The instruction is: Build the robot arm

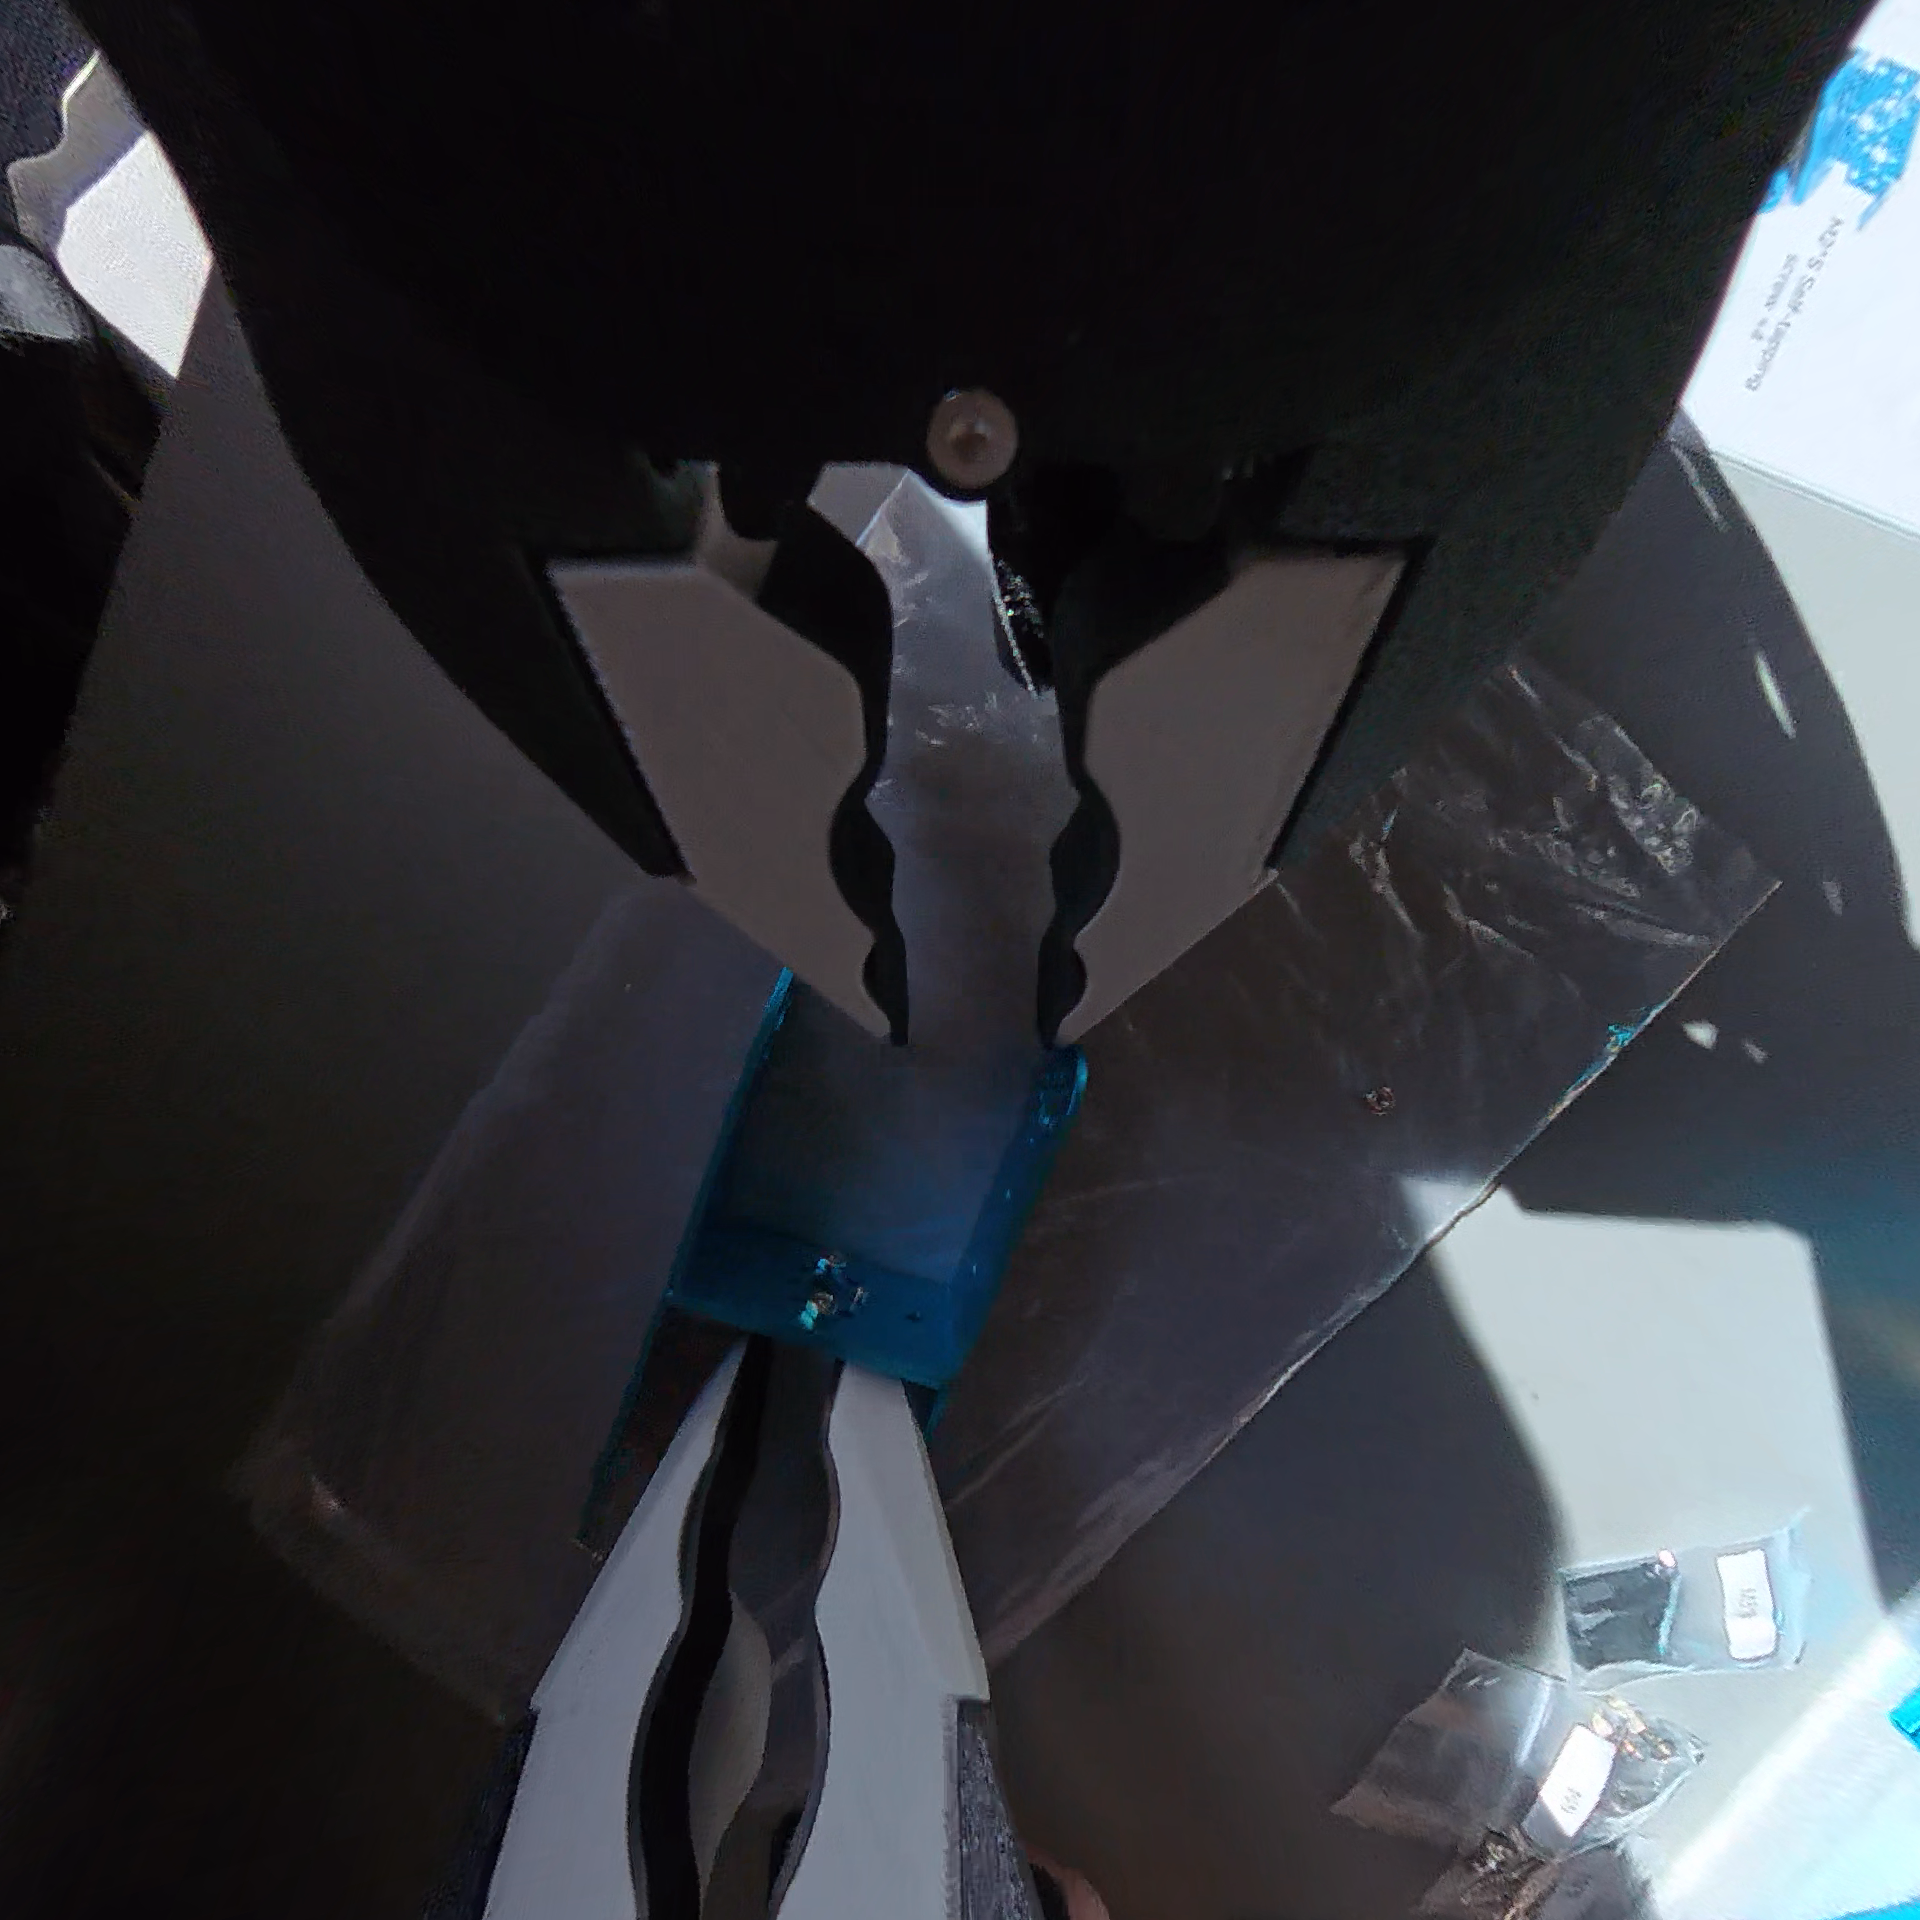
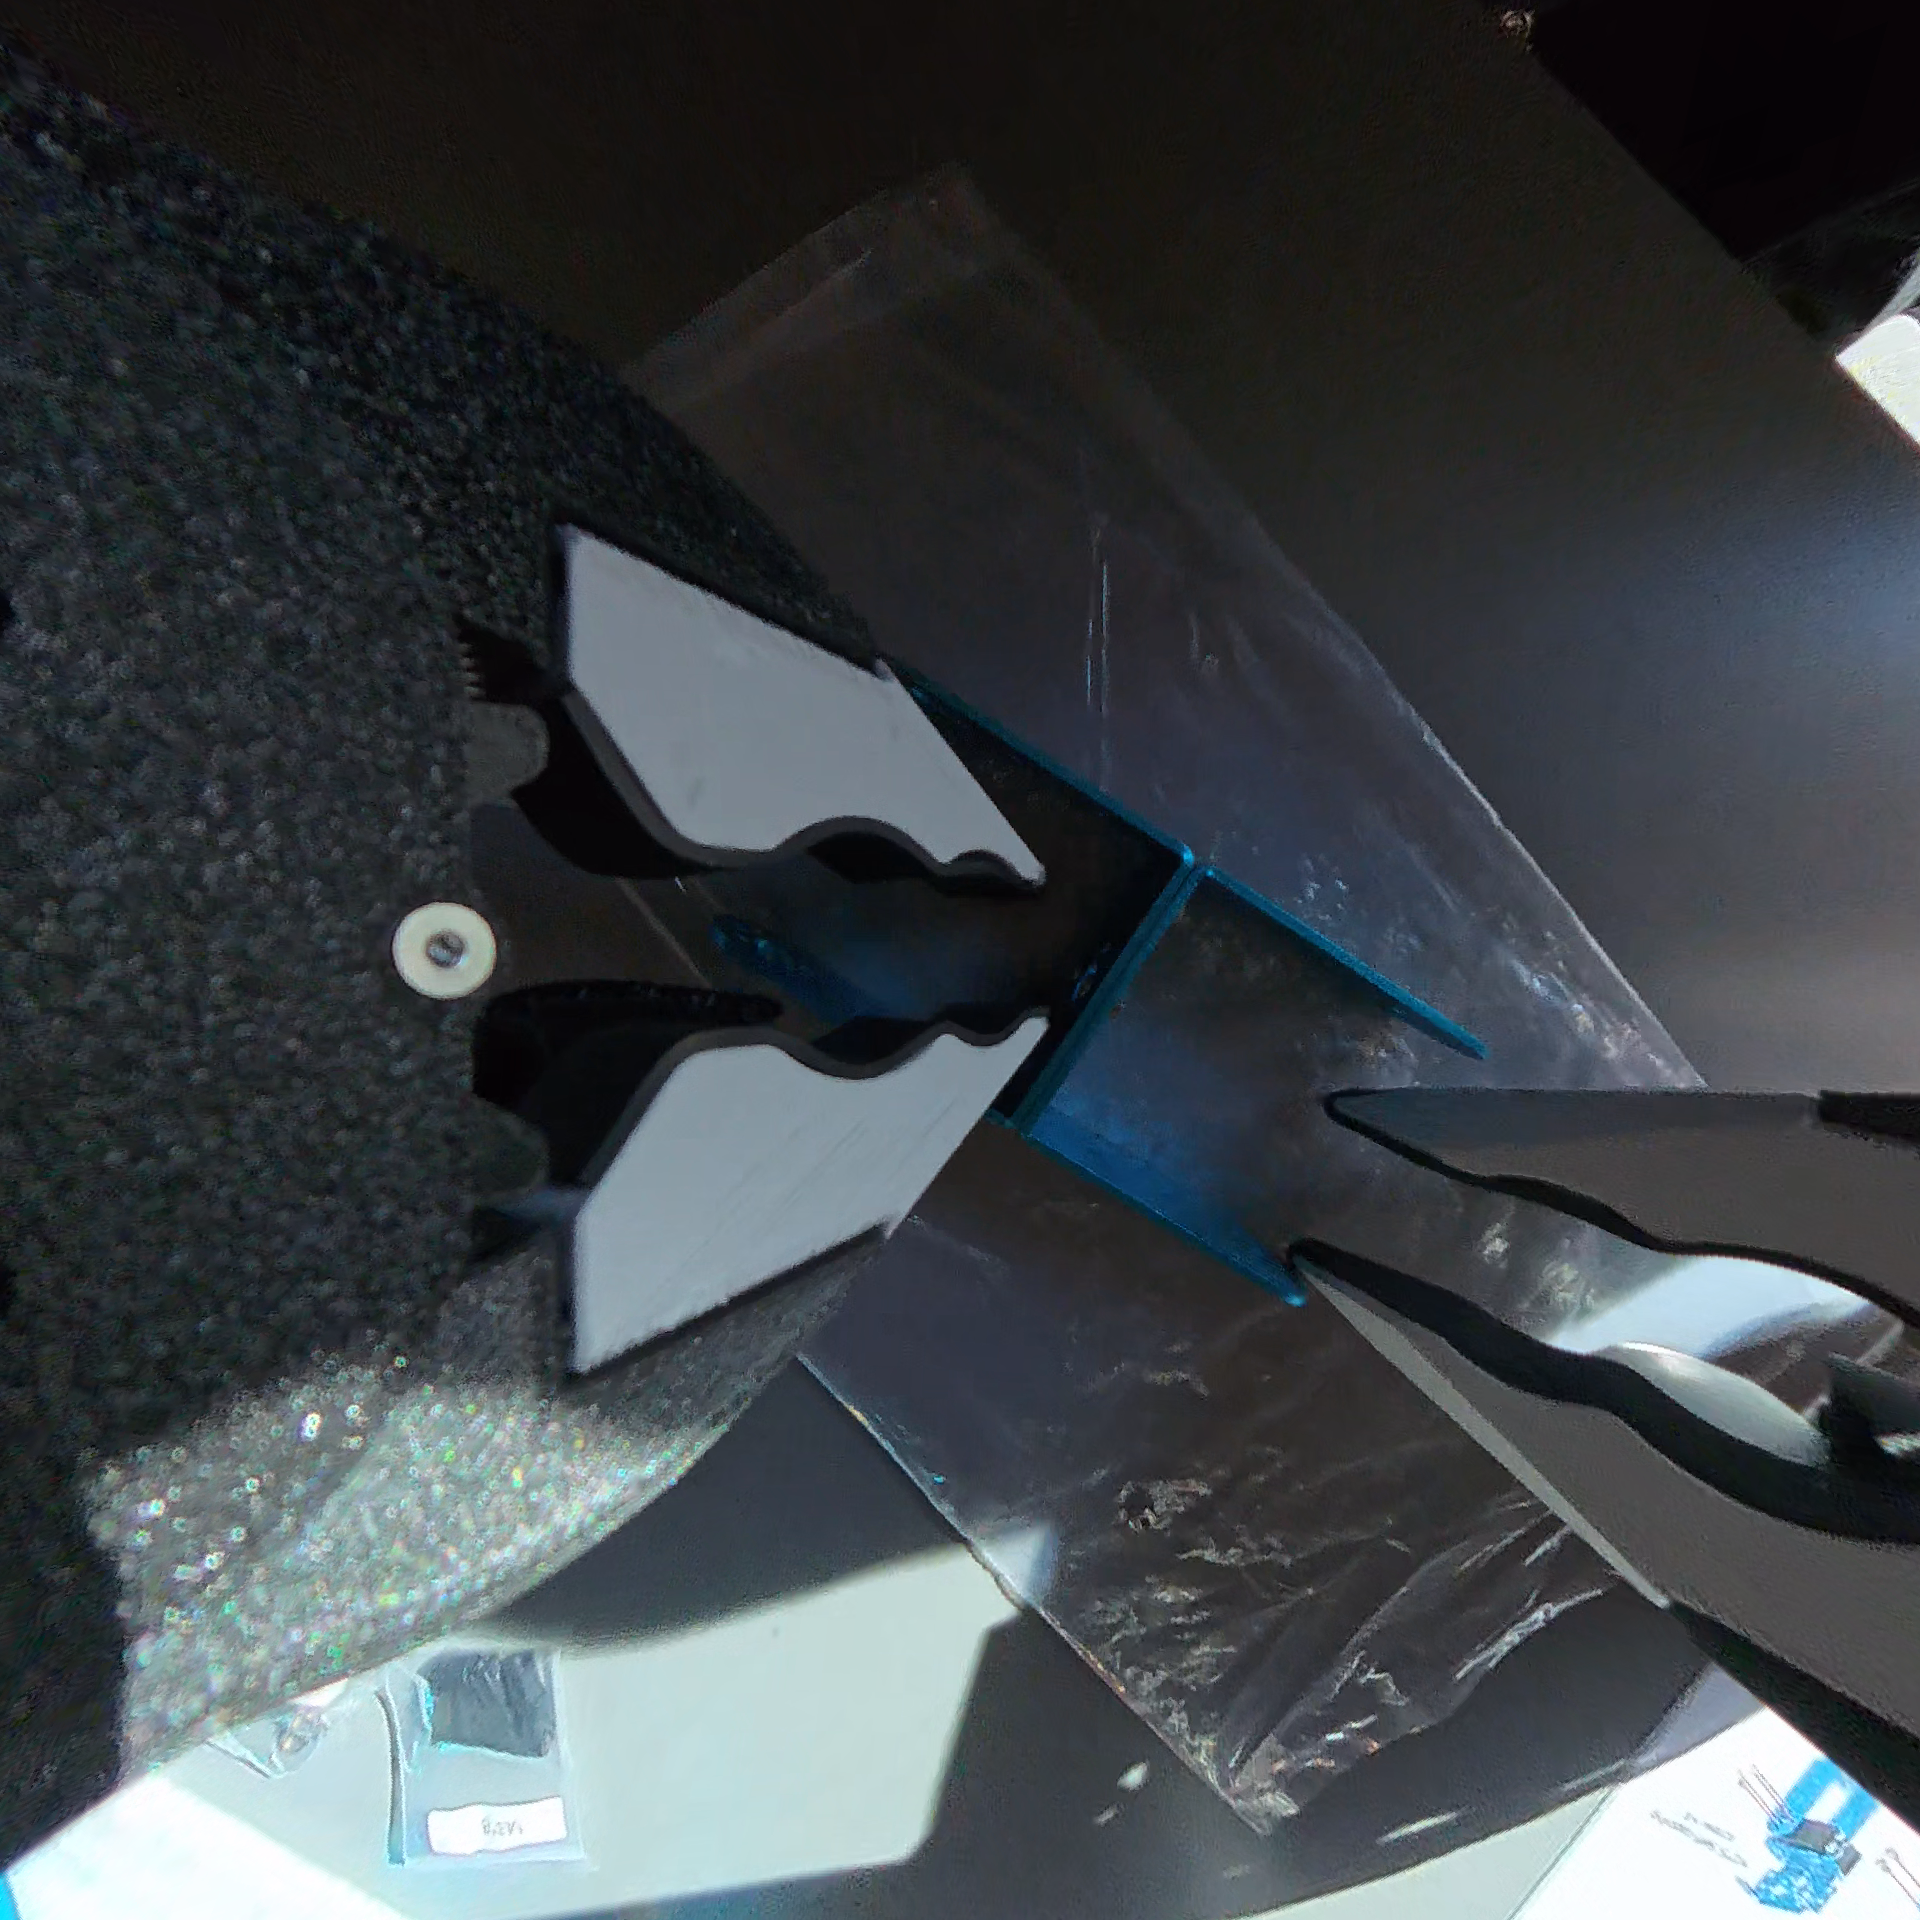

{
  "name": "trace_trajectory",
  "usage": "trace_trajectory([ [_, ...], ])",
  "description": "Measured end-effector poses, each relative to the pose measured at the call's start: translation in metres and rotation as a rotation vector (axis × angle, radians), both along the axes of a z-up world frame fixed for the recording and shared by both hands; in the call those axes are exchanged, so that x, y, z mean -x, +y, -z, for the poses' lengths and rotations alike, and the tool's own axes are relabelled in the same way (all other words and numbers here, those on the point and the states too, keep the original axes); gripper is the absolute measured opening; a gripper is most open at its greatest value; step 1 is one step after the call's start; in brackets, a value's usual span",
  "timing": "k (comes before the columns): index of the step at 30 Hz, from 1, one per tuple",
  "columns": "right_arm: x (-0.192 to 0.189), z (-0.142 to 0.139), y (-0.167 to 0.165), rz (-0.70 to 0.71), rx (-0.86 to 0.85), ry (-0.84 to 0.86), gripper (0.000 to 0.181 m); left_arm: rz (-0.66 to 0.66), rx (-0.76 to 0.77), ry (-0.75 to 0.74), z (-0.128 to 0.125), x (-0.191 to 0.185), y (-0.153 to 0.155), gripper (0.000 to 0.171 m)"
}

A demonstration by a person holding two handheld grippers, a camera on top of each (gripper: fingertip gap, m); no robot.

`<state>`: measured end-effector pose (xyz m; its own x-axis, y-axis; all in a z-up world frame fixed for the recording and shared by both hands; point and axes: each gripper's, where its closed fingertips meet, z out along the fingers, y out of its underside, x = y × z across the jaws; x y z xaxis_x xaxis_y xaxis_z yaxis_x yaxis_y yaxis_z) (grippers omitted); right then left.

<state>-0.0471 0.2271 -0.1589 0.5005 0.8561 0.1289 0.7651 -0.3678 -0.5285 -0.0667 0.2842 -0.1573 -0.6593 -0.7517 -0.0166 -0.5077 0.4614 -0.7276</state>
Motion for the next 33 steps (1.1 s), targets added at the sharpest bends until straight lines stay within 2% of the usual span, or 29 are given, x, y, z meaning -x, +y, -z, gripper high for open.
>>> trace_trajectory([
  [6,-0.002,0.0,0.001,0.009,0.0,0.005,0.019,-0.017,-0.001,-0.015,-0.002,0.0,0.004,0.02],
  [12,-0.008,-0.004,0.0,0.035,-0.002,-0.007,0.019,-0.043,0.053,-0.042,-0.014,-0.001,0.018,0.02],
  [17,-0.01,-0.003,0.0,0.04,-0.008,-0.036,0.019,-0.053,0.095,-0.067,-0.024,-0.004,0.018,0.02],
  [22,-0.01,-0.012,-0.002,0.059,-0.036,-0.036,0.023,-0.083,0.055,-0.099,-0.026,-0.009,0.031,0.021],
  [24,-0.015,-0.023,-0.003,0.12,-0.074,0.0,0.027,-0.108,-0.002,-0.108,-0.026,-0.016,0.051,0.021],
  [27,-0.042,-0.037,-0.004,0.308,-0.149,0.029,0.032,-0.162,-0.05,-0.023,-0.02,-0.027,0.077,0.02],
  [29,-0.056,-0.042,-0.009,0.436,-0.192,0.08,0.031,-0.157,-0.016,0.029,-0.018,-0.036,0.076,0.02],
  [31,-0.063,-0.043,-0.017,0.524,-0.224,0.133,0.031,-0.165,-0.045,0.051,-0.015,-0.049,0.077,0.021],
  [33,-0.068,-0.04,-0.029,0.589,-0.237,0.162,0.031,-0.117,-0.091,0.081,-0.01,-0.055,0.069,0.021],
])
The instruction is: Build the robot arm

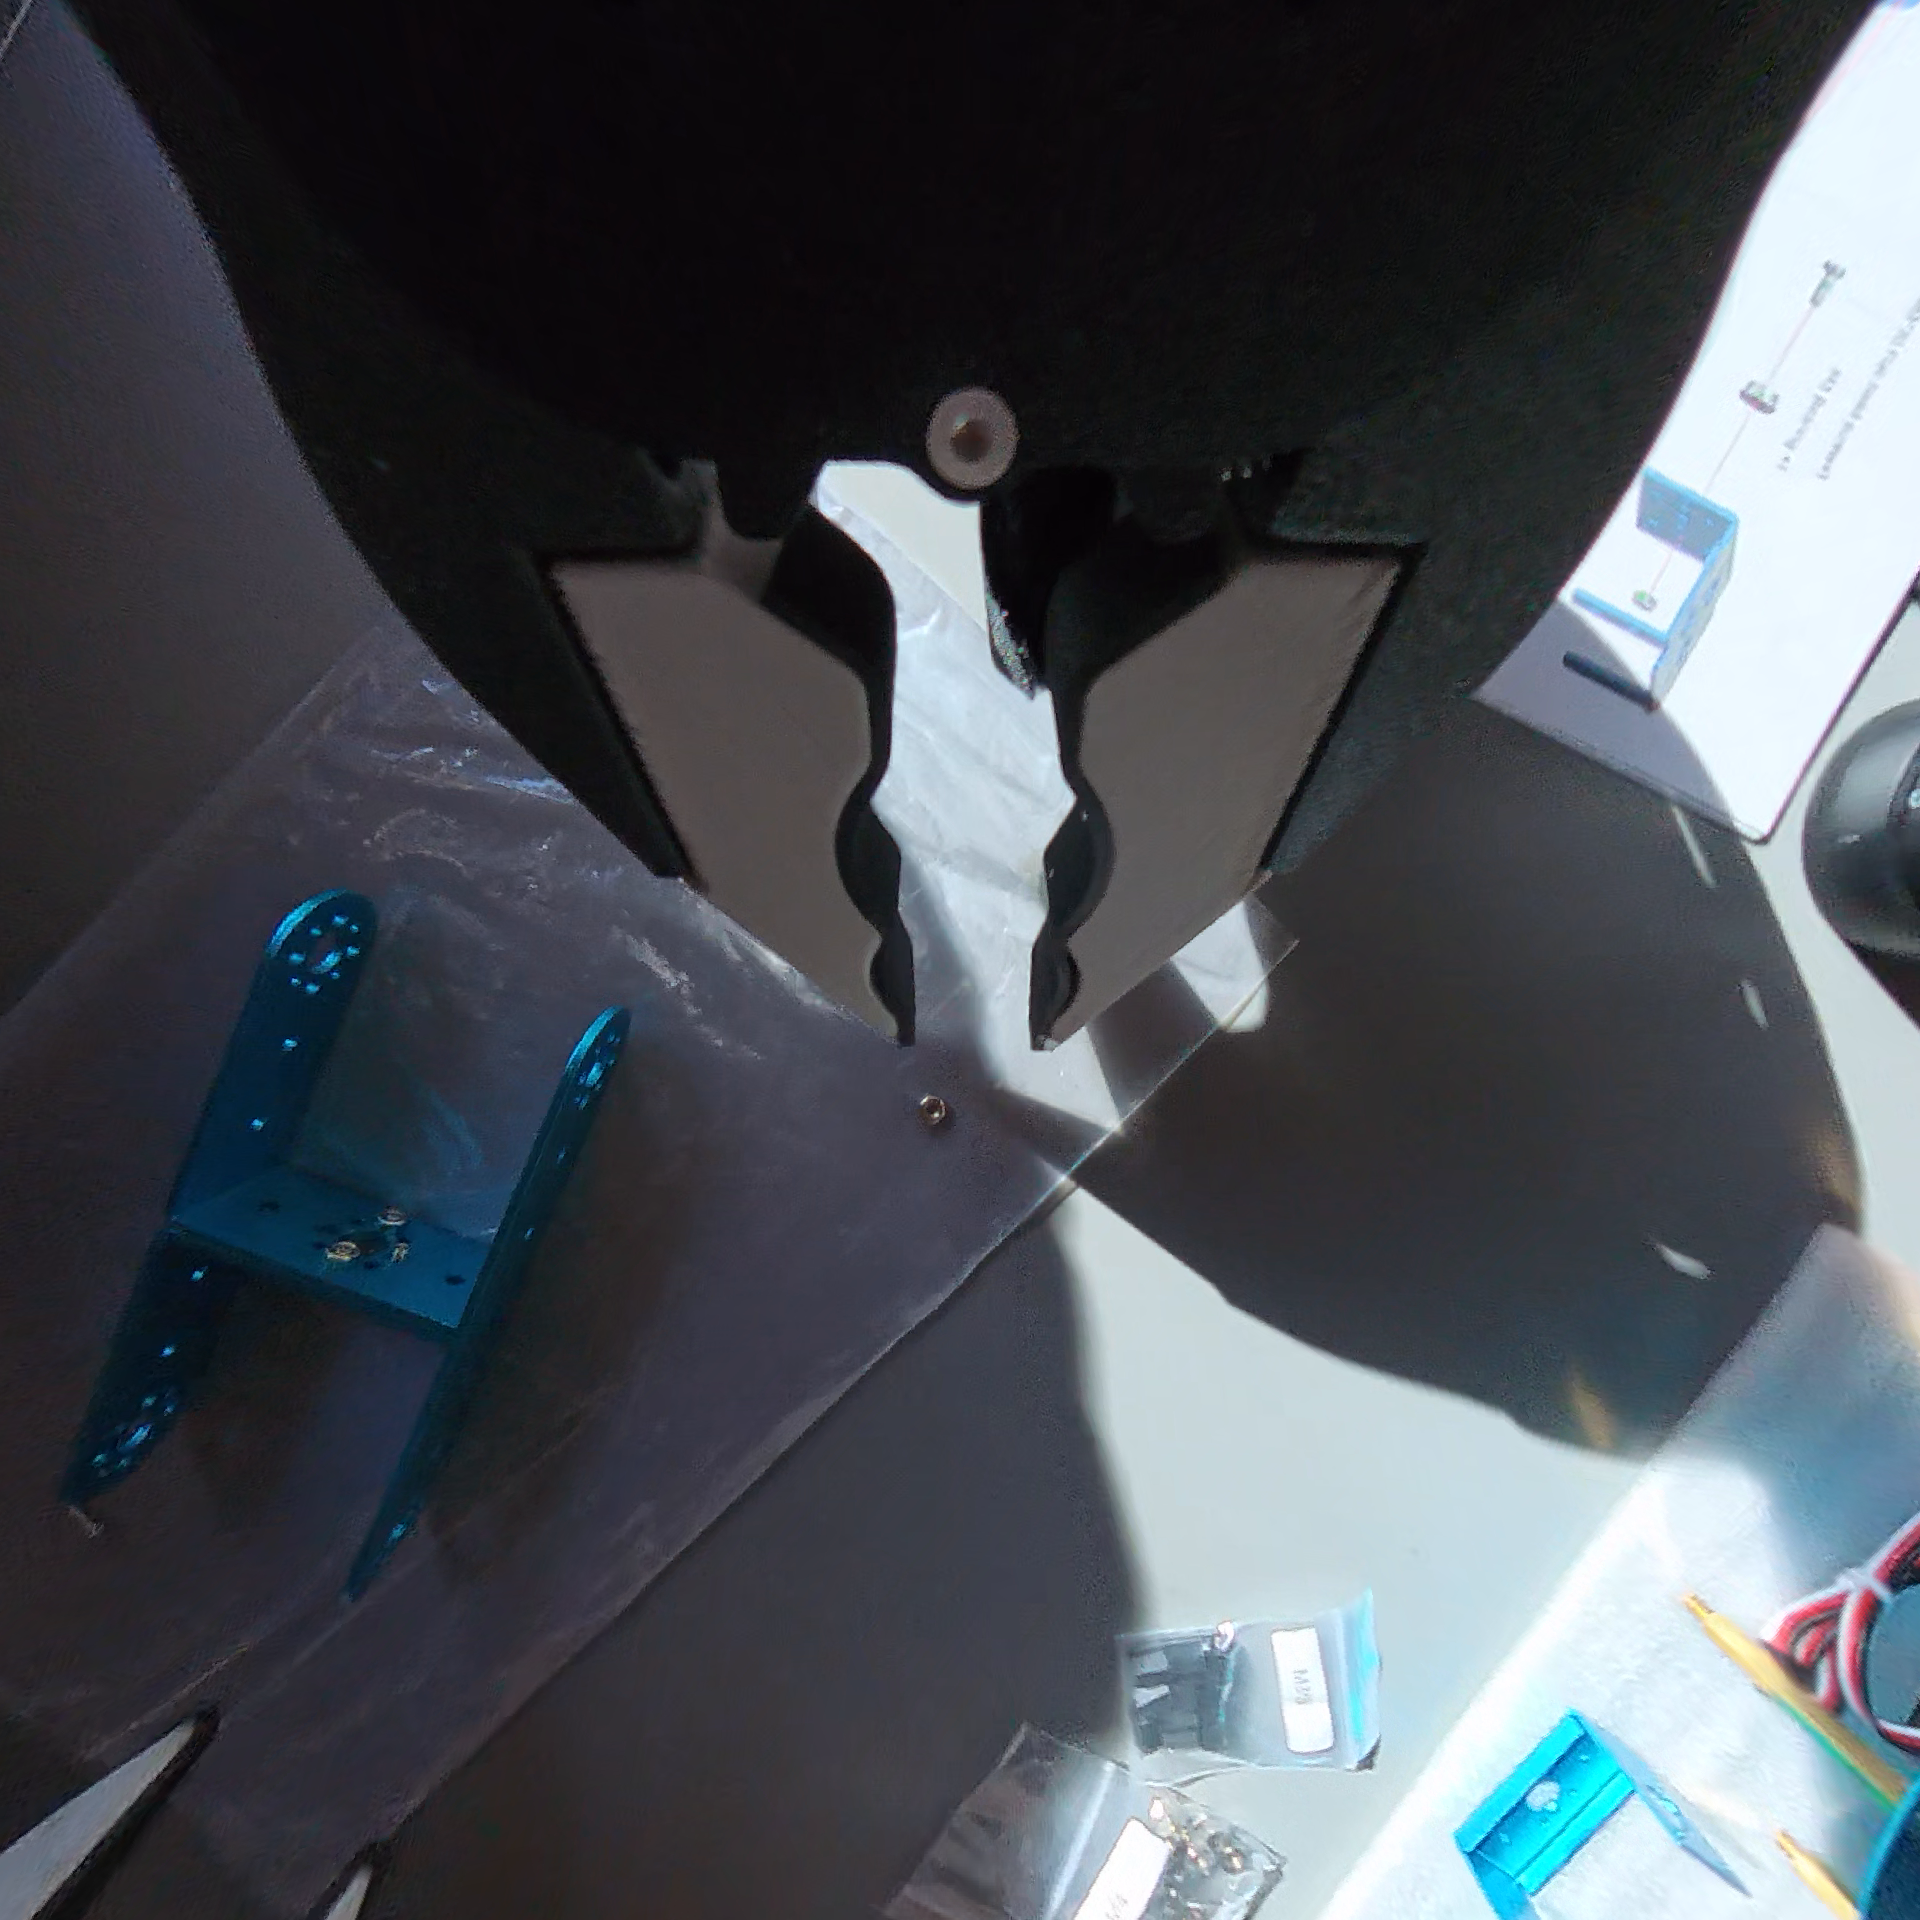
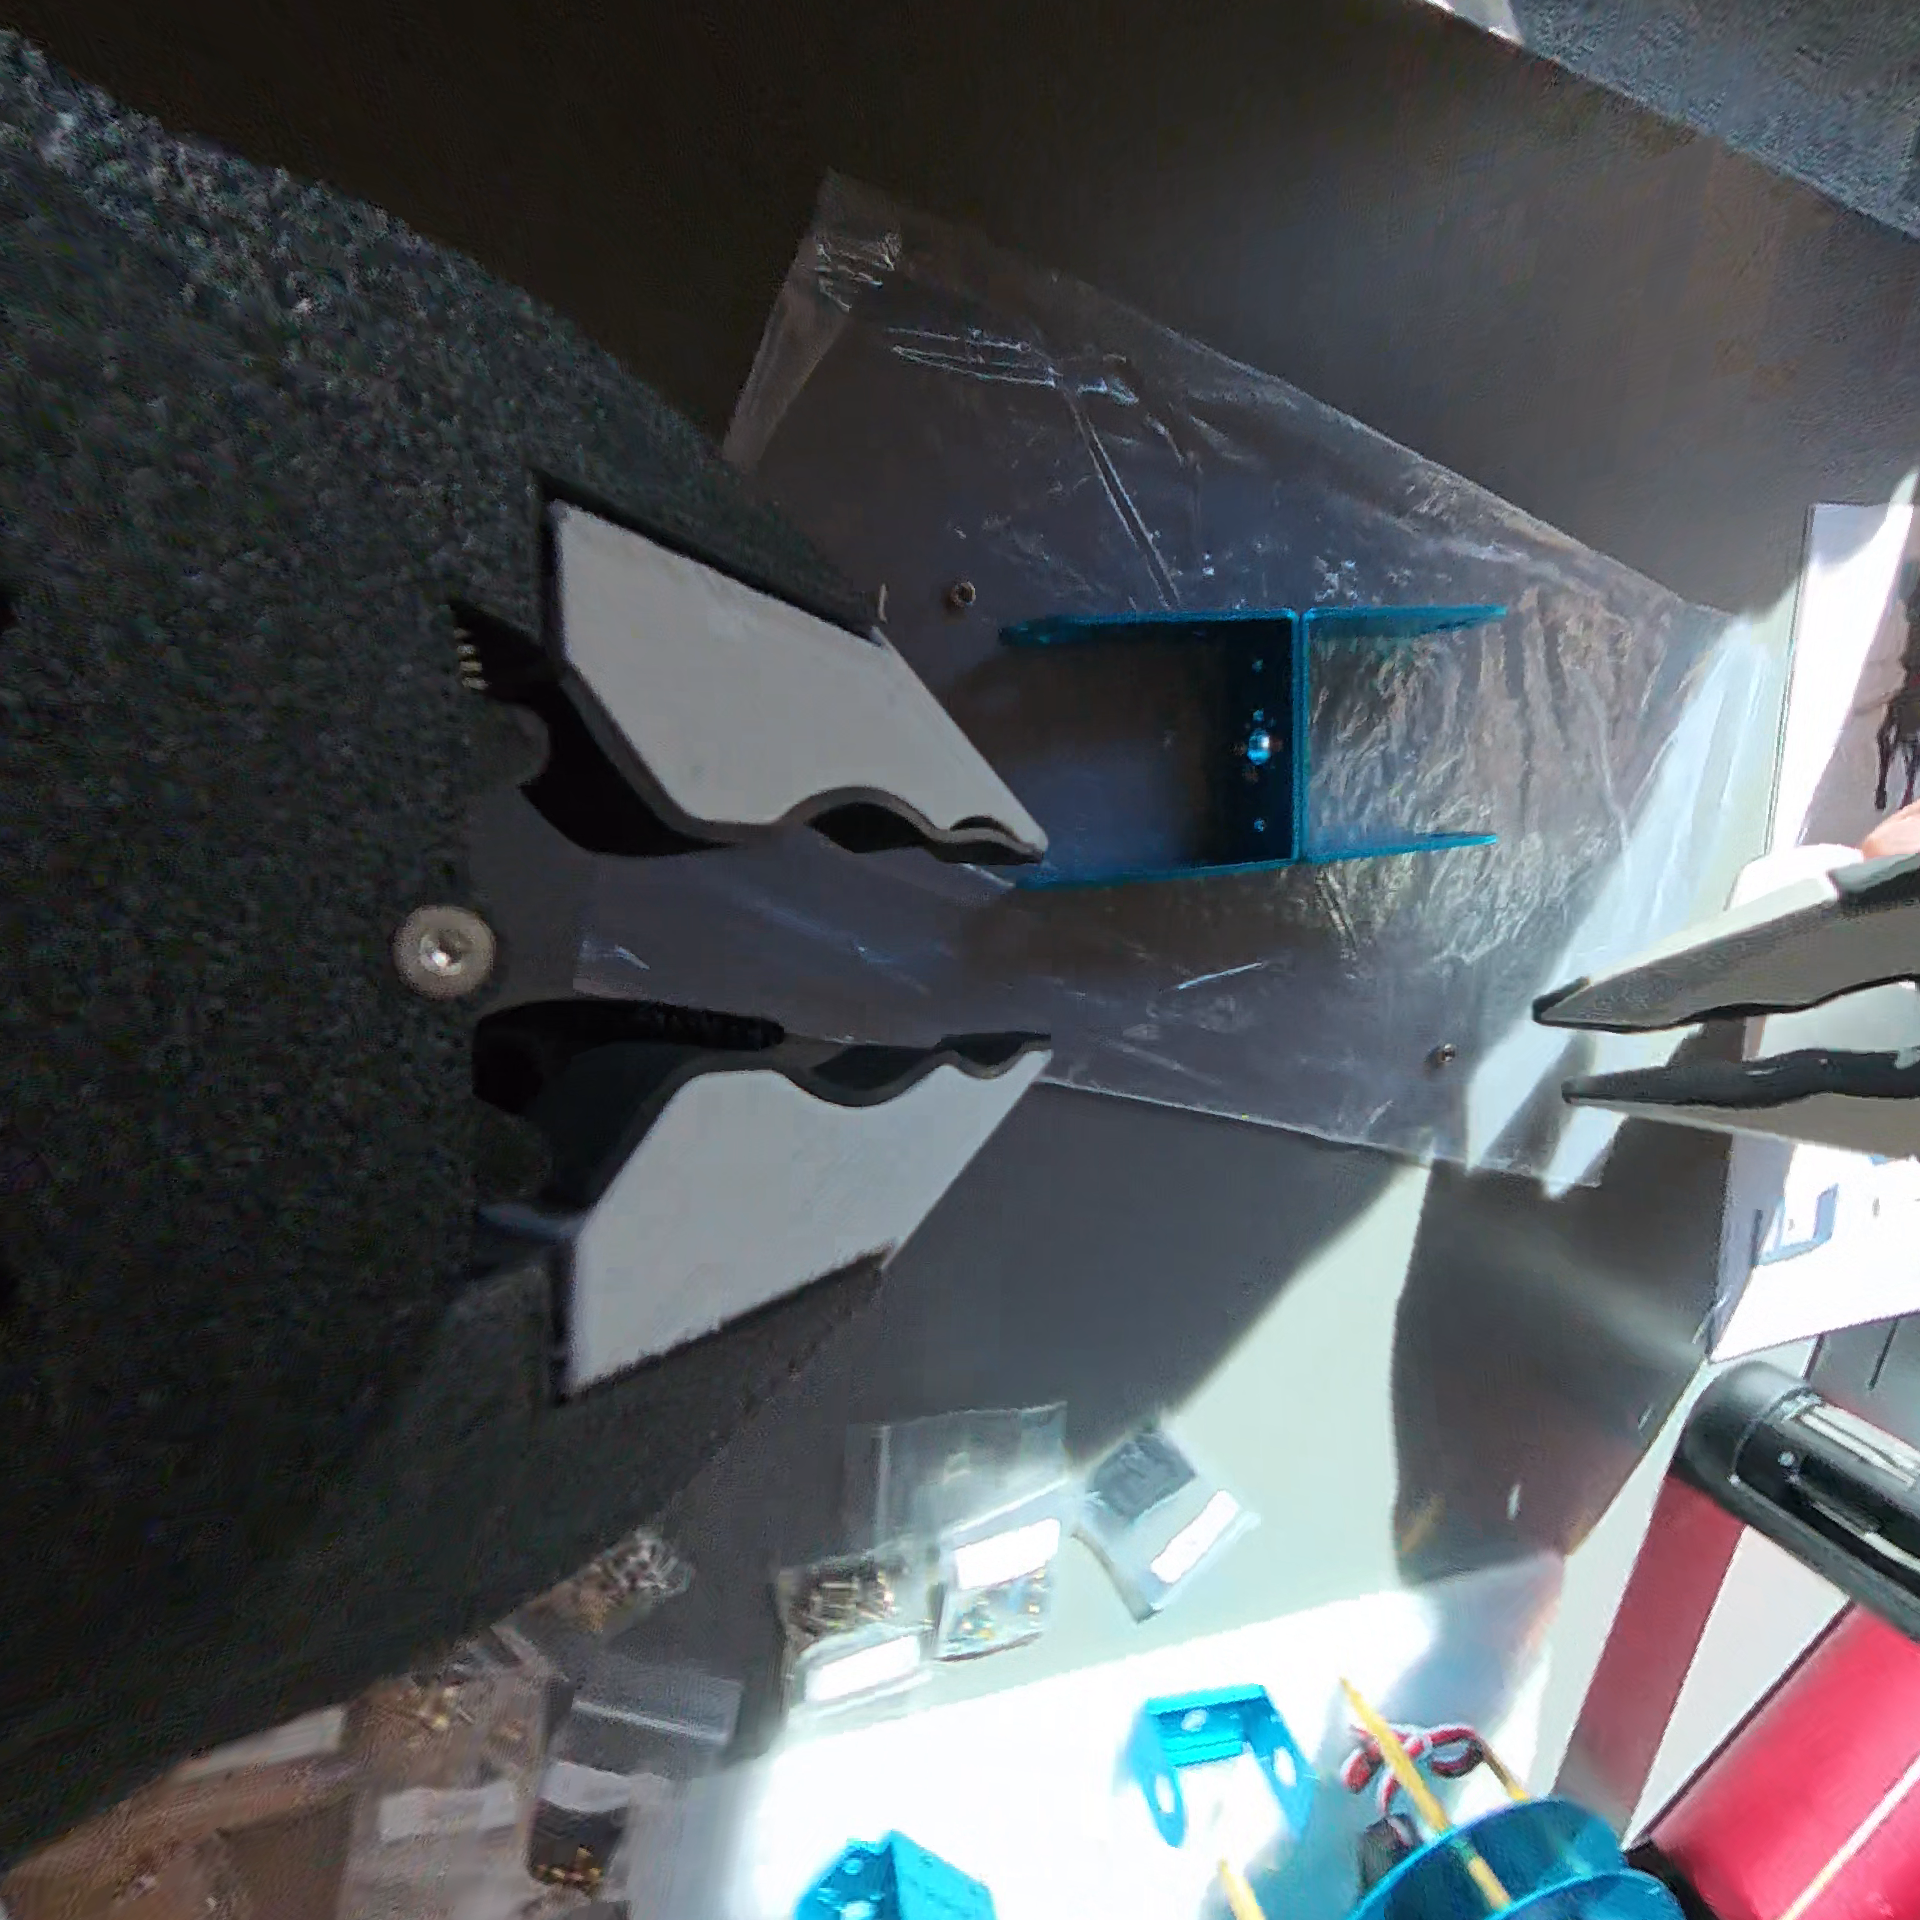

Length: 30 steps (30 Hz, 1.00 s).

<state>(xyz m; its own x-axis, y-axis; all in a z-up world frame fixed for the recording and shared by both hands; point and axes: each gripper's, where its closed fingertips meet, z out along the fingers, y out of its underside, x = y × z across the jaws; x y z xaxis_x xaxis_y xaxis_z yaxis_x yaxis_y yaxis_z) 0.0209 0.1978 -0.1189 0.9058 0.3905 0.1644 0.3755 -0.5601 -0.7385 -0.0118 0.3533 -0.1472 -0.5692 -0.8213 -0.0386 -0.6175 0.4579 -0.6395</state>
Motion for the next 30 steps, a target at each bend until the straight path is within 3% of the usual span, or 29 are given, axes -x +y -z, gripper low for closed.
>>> trace_trajectory([
  [6,0.001,0.006,-0.035,0.053,-0.021,0.006,0.031,0.135,-0.144,0.023,0.007,-0.01,-0.018,0.023],
  [14,0.01,0.007,-0.05,0.018,-0.005,-0.02,0.029,0.174,-0.13,0.163,0.014,-0.01,-0.023,0.013],
  [22,0.013,0.012,-0.056,-0.002,0.007,0.025,0.027,0.177,-0.048,0.225,0.015,-0.005,-0.019,0.0],
  [30,0.016,0.006,-0.053,-0.003,-0.027,0.085,0.027,0.128,0.127,0.085,0.001,0.011,-0.02,0.0],
])
